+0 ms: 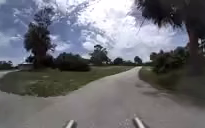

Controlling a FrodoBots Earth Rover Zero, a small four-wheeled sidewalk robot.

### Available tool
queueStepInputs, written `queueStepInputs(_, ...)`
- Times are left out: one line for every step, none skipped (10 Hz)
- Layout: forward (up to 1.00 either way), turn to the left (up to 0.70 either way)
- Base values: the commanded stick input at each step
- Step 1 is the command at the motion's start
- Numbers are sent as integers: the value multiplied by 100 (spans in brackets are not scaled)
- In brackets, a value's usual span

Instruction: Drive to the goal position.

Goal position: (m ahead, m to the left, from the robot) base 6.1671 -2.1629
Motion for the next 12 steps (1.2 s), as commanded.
queueStepInputs(85,0)
queueStepInputs(85,0)
queueStepInputs(85,0)
queueStepInputs(85,-14)
queueStepInputs(85,-33)
queueStepInputs(85,-33)
queueStepInputs(85,0)
queueStepInputs(85,0)
queueStepInputs(85,0)
queueStepInputs(85,0)
queueStepInputs(85,0)
queueStepInputs(85,0)
